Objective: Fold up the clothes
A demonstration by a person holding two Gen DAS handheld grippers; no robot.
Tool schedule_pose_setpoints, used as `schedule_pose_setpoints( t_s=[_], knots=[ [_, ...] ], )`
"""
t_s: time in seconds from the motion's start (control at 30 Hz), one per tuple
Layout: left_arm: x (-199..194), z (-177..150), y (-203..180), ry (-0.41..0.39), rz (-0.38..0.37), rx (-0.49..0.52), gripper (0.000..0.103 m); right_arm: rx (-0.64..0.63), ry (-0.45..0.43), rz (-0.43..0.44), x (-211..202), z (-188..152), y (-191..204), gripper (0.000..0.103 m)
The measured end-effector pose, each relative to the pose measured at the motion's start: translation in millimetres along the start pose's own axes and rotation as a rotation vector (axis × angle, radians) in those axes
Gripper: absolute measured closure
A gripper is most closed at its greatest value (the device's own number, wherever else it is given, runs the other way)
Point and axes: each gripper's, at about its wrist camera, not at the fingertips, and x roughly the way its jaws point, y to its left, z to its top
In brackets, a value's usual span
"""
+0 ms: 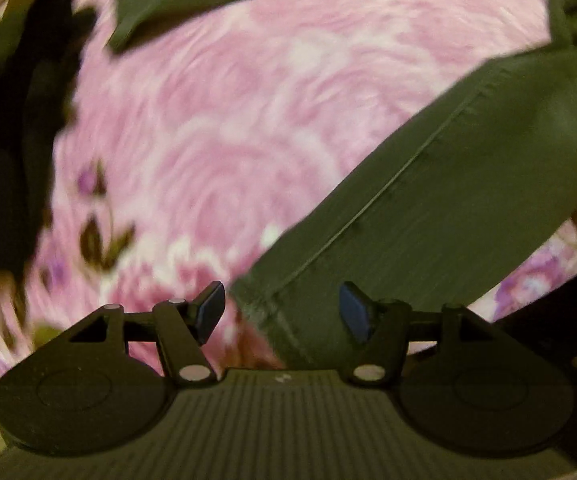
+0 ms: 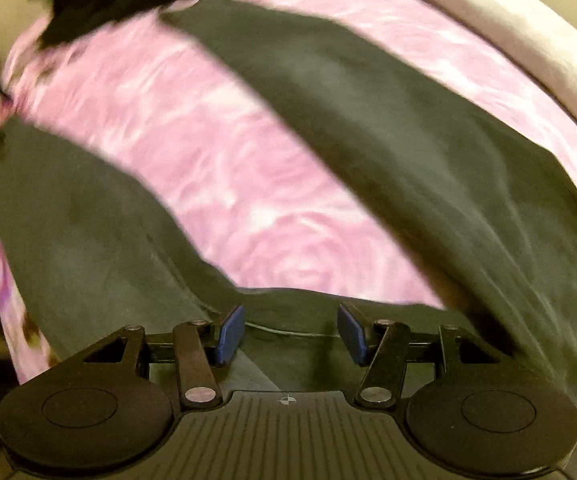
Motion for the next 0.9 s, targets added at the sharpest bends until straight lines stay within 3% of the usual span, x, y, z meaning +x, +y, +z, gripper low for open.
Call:
schedule_pose_setpoints(
  t_s=[0.13,0.2,0.23,0.27,0.5,0.6,0.73,0.77,0.9],
  knots=[
    [13,-16,16,0.002,-0.105,-0.159,0.045,-0.223,0.080,-0.011,20,-3,21,0.048],
    [17,-18,19,-0.011,-0.155,-0.206,0.058,-0.262,0.102,-0.015,25,-7,22,0.048],
    [17,-18,19,-0.020,-0.192,-0.212,0.077,-0.271,0.112,-0.015,27,-5,23,0.048],
    [15,-16,17,-0.030,-0.210,-0.206,0.085,-0.283,0.121,-0.016,29,-4,23,0.048],
    [-20,-10,31,-0.146,-0.241,-0.198,0.088,-0.458,0.155,0.013,28,5,35,0.048],
    [-26,-4,35,-0.157,-0.257,-0.196,0.088,-0.510,0.164,0.032,33,9,40,0.048],
    [-41,-2,47,-0.190,-0.262,-0.234,0.088,-0.447,0.187,0.053,40,20,26,0.089],
    [-48,-1,52,-0.210,-0.255,-0.254,0.088,-0.424,0.178,0.045,37,24,20,0.094],
    [-45,20,77,-0.229,-0.246,-0.361,0.087,-0.307,0.099,-0.024,25,48,-15,0.097]
  ],
)
